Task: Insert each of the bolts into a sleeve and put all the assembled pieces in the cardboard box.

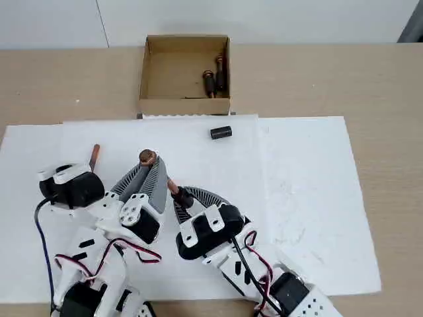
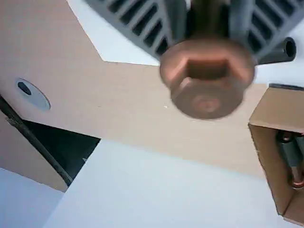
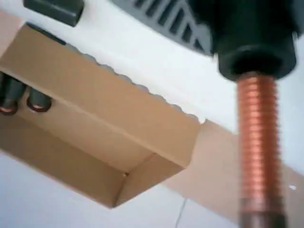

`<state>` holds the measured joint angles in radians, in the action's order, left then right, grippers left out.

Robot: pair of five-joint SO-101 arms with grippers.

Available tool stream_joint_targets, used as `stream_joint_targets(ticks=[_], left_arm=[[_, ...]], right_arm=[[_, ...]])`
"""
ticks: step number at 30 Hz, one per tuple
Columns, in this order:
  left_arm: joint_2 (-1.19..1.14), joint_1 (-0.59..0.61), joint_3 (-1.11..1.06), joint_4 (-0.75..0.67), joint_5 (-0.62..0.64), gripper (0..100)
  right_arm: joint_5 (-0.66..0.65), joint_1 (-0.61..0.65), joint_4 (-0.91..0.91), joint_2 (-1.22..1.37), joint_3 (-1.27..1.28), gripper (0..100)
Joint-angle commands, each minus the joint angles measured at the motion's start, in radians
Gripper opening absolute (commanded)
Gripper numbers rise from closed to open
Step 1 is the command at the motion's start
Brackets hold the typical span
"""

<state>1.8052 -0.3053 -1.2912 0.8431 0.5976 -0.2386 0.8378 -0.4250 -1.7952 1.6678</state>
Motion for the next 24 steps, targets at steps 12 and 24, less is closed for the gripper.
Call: stream_joint_targets(ticks=[12,24], left_arm=[[0.009,-0.066,0.002,0.005,-0.006,1],[0.011,0.009,0.007,0.005,-0.009,1]], right_arm=[[-0.014,-0.010,0.004,-0.019,0.000,0.2],[-0.015,-0.013,0.028,-0.019,0.009,0.2]])
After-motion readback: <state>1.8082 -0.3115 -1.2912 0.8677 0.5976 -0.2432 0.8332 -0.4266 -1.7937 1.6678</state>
